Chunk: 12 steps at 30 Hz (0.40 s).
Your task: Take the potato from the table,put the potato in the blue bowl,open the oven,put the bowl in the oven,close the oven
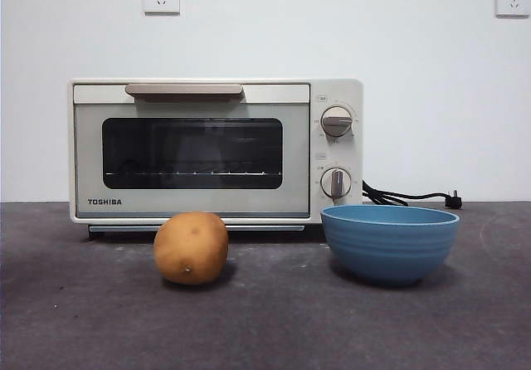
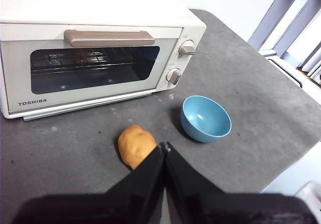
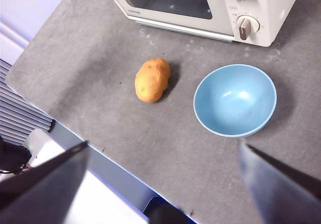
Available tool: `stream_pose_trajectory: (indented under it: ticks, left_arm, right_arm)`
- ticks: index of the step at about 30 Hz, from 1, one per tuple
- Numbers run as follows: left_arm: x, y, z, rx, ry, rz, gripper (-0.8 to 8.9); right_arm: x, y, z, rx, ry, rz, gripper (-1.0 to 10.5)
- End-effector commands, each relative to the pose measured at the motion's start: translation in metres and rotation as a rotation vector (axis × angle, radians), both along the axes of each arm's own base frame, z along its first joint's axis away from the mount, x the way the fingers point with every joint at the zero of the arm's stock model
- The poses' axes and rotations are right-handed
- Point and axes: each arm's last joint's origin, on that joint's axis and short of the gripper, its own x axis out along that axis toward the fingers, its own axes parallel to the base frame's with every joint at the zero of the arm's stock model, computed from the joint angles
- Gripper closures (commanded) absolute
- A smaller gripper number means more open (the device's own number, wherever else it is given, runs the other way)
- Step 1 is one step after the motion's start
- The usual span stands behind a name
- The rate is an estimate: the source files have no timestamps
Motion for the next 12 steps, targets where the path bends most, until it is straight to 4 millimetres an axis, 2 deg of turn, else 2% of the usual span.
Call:
stream_pose_trajectory:
  ticks: [1,7,12]
  left_arm:
    - [0.000,0.000,0.000,0.012,-0.010,-0.005,8.21]
    - [0.000,0.000,0.000,0.012,-0.017,-0.004,8.21]
    - [0.000,0.000,0.001,0.012,-0.018,-0.004,8.21]
  right_arm:
    - [0.004,0.004,0.000,0.017,0.003,0.010,3.5]
    - [0.019,0.021,0.002,0.066,0.005,0.063,3.5]
    - [0.039,0.053,-0.005,0.086,0.039,0.148,3.5]
